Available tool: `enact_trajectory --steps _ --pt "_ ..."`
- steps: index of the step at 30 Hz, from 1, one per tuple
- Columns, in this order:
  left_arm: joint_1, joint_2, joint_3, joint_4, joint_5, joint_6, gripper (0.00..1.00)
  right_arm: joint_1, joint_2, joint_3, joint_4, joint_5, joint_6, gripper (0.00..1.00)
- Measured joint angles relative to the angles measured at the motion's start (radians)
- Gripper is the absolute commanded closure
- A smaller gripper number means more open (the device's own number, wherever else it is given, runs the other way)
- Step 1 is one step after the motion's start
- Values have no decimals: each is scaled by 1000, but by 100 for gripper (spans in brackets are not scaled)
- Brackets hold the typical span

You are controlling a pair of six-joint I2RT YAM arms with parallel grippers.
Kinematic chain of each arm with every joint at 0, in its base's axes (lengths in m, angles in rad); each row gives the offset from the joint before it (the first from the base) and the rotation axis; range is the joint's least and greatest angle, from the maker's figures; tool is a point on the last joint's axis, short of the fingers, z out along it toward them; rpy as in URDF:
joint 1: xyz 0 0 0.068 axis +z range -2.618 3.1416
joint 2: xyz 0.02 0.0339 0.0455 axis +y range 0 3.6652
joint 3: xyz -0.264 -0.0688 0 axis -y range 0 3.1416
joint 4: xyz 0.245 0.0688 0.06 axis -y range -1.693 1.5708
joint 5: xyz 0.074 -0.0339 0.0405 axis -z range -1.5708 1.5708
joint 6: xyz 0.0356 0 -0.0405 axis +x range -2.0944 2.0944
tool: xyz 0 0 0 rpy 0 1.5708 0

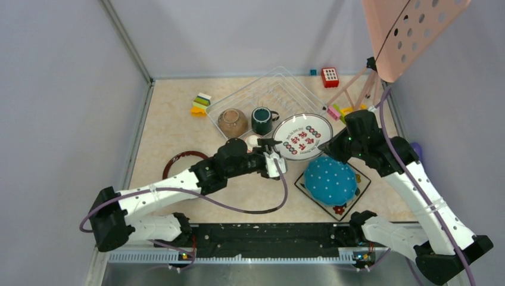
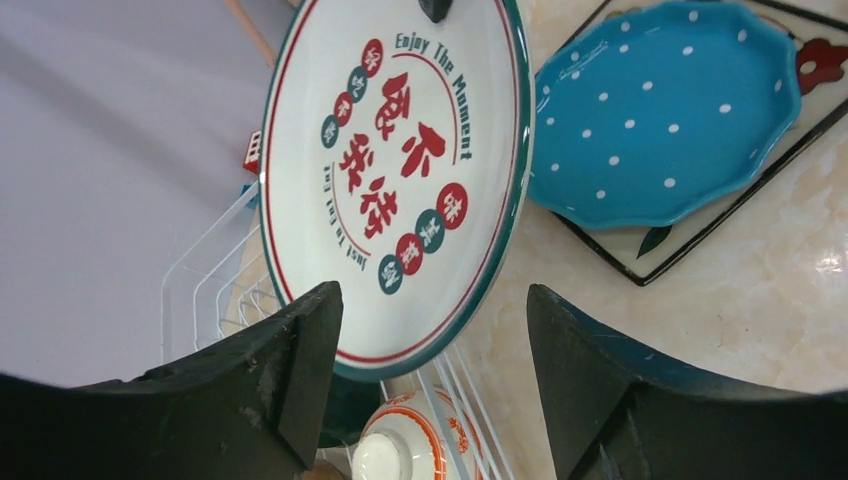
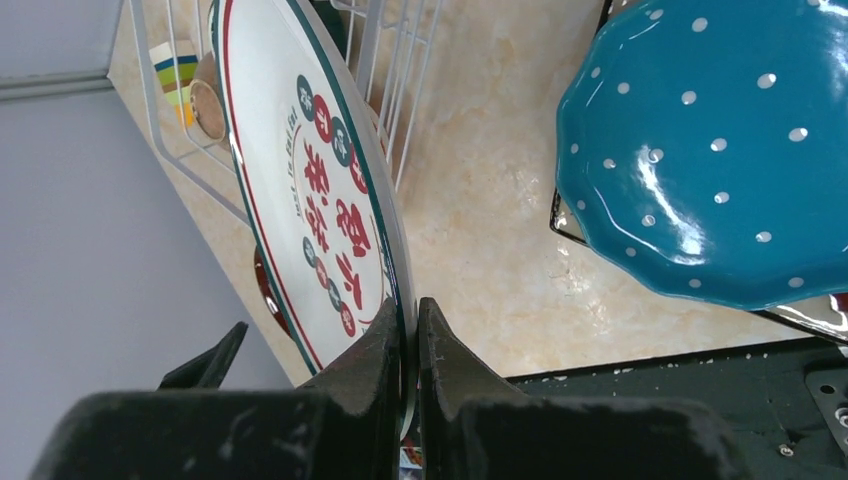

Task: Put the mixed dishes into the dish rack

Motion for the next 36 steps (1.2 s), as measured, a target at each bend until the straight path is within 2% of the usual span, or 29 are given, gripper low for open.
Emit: enact_trajectory --steps 3,7,8,9,10,11,12,13,14,21,25,29,36 --pt "-31 63 36 -32 -48 53 33 0 5 -10 10 -21 7 100" --pt "-53 119 78 -66 -81 93 62 0 11 -10 24 -37 12 100" --pt "-56 126 83 -68 -83 101 73 0 12 -10 29 -40 13 100" --pt "-56 131 88 -71 -83 104 83 0 12 -10 32 -43 13 87" --pt "-56 132 90 -72 -82 109 94 0 12 -10 35 -44 14 66" --pt "-56 132 91 -74 -80 117 100 0 12 -10 39 -43 23 42" --pt "-56 132 91 -79 -66 121 100 -1 12 -10 67 -35 26 24" --pt "-64 133 92 -102 -55 101 100 -2 13 -7 88 -29 22 11" --pt "-70 133 88 -108 -65 101 100 -2 12 -7 89 -18 22 7" --pt "-62 133 89 -35 -147 8 100 -2 2 32 71 130 -65 3" --pt "-42 138 119 -17 -210 -97 100 -2 -50 35 69 233 -106 2" --pt "65 170 202 -27 -94 -256 100 -2 -138 20 94 317 -177 2" --pt "285 304 401 -67 180 -504 100 -2 -375 -236 323 278 -401 2"
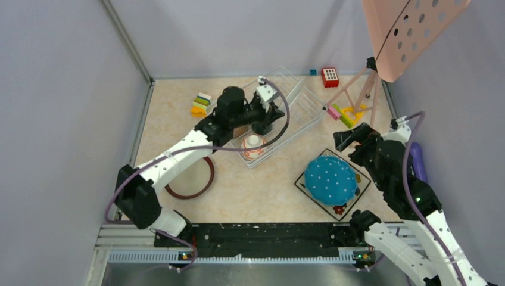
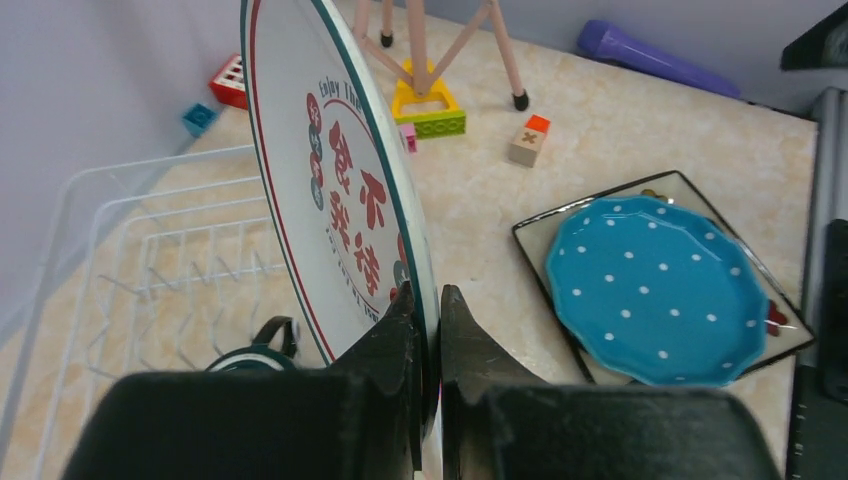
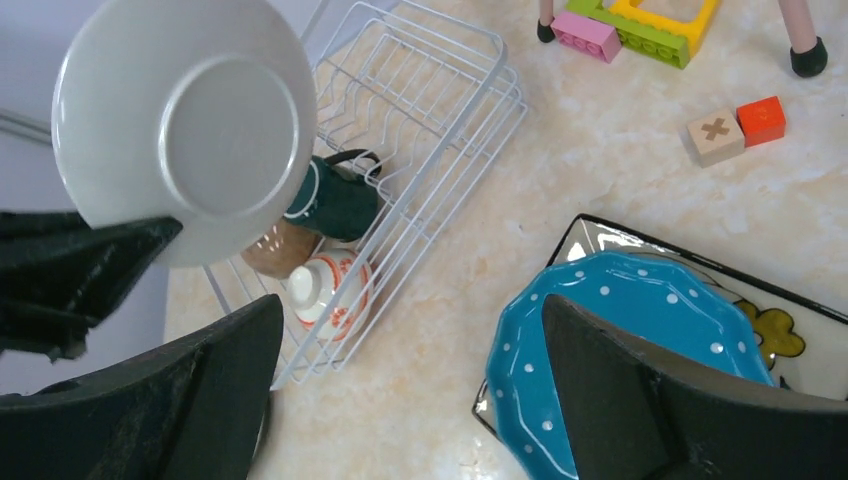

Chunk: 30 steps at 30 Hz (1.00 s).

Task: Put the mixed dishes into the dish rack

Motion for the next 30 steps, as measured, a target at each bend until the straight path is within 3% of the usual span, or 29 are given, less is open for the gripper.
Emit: enact_trajectory --steps 4,8,20,21,22,23,25,30 --pt "21 125 144 -84 117 -61 100 0 -52 -84 53 -21 -77 2" --pt "18 202 190 -152 212 -74 100 0 -66 -118 80 -21 -123 2" --pt "33 334 304 -271 228 -37 100 0 -73 -127 113 -24 -200 2" --pt "35 348 319 -276 236 -34 97 0 -72 -127 113 -24 -205 2" --pt "39 363 334 -279 245 -33 87 0 -71 -127 114 -24 -209 1" --pt "44 377 346 -280 253 -32 75 0 -69 -127 114 -24 -212 1" --pt "57 401 361 -275 263 -27 42 0 -61 -127 114 -25 -218 1" --pt "77 417 364 -265 262 -24 22 0 -3 -127 100 -24 -210 1"
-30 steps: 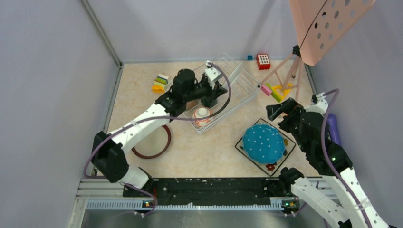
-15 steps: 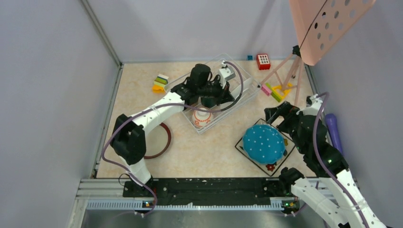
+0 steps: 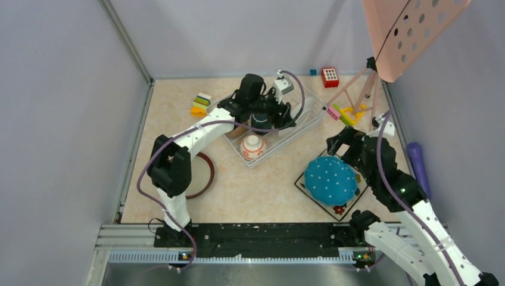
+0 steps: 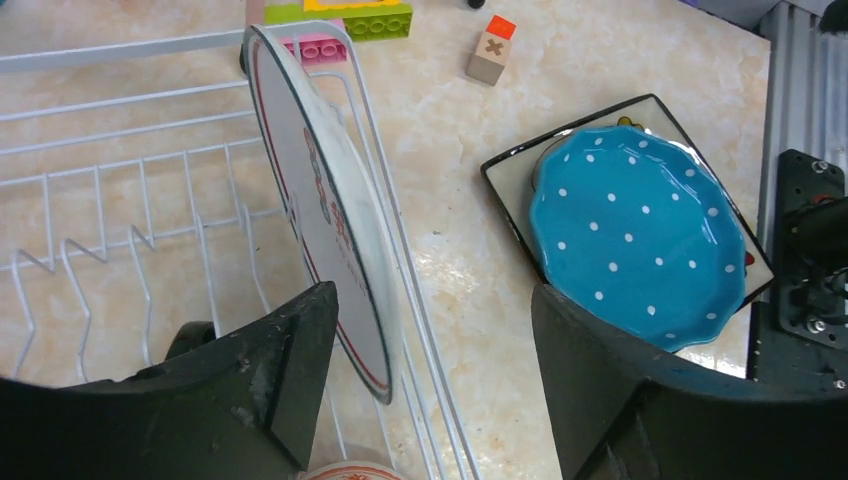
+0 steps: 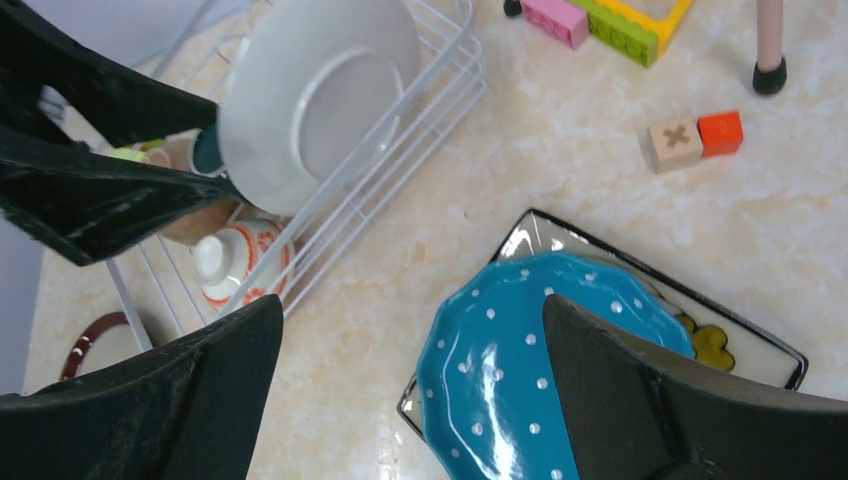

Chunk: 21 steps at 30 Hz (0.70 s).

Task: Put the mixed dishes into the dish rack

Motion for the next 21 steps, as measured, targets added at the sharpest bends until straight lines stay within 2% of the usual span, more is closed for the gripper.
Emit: enact_trajectory --steps 5,8,11,17,21 --pt "-4 -21 -9 9 -26 3 21 0 135 0 -114 3 104 1" --pt "-22 -92 -66 13 -61 26 20 0 195 -10 -168 -19 157 1" --pt "-83 -195 -135 20 -134 92 20 0 187 -33 -202 -55 197 1" --pt "-264 -369 -260 72 -235 213 29 0 119 -135 -203 -140 269 1" --pt "-320 -427 -370 102 -293 281 28 0 99 -218 -236 -144 336 1"
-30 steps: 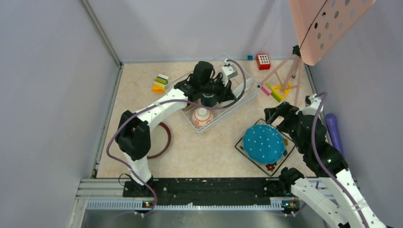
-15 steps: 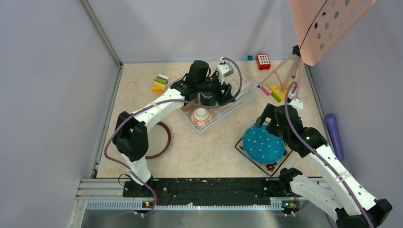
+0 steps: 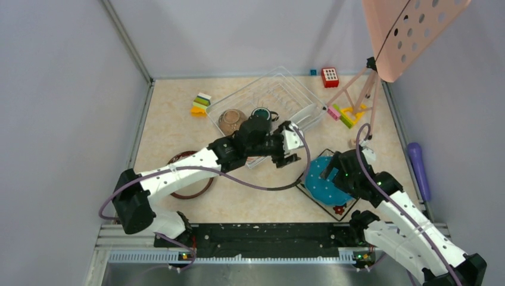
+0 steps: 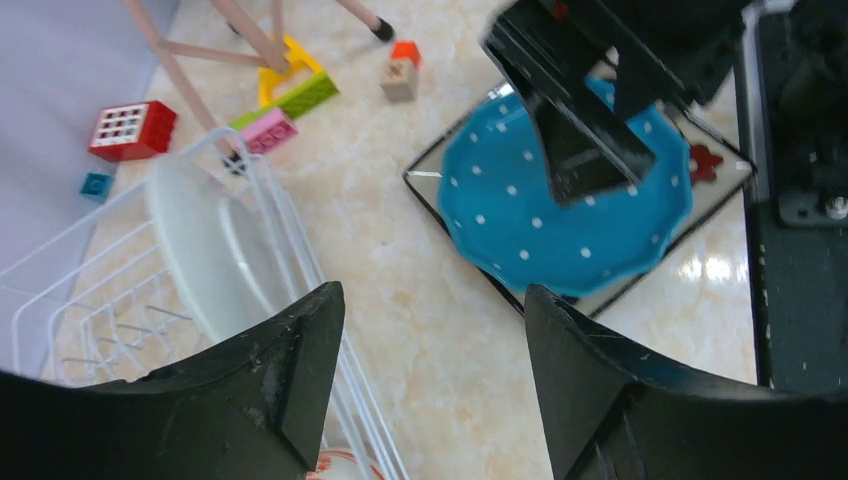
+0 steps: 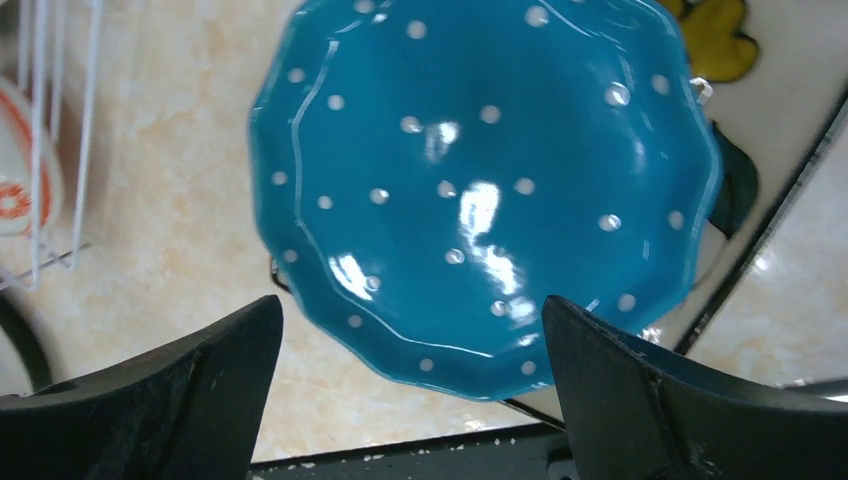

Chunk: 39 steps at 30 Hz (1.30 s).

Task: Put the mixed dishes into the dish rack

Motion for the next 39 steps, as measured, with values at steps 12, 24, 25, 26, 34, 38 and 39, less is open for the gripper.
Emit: enact_trajectory --steps 12,24,25,26,34,38,39 --pt "-210 123 -140 -15 -87 225 35 0 12 131 -164 269 107 1" --pt "-308 301 -81 -93 -166 461 43 0 -6 162 -220 357 145 1" --pt "-319 318 -71 -109 -182 481 45 0 -16 162 -219 358 149 1" --pt "-328 334 -61 -119 -196 492 47 0 -26 162 -219 358 152 1" --pt "-353 428 31 -169 -274 531 52 0 -78 160 -212 362 167 1" --pt "-352 439 39 -172 -301 538 63 0 -101 160 -208 366 168 1" --pt "-352 445 44 -171 -306 540 63 0 -105 160 -207 367 169 1"
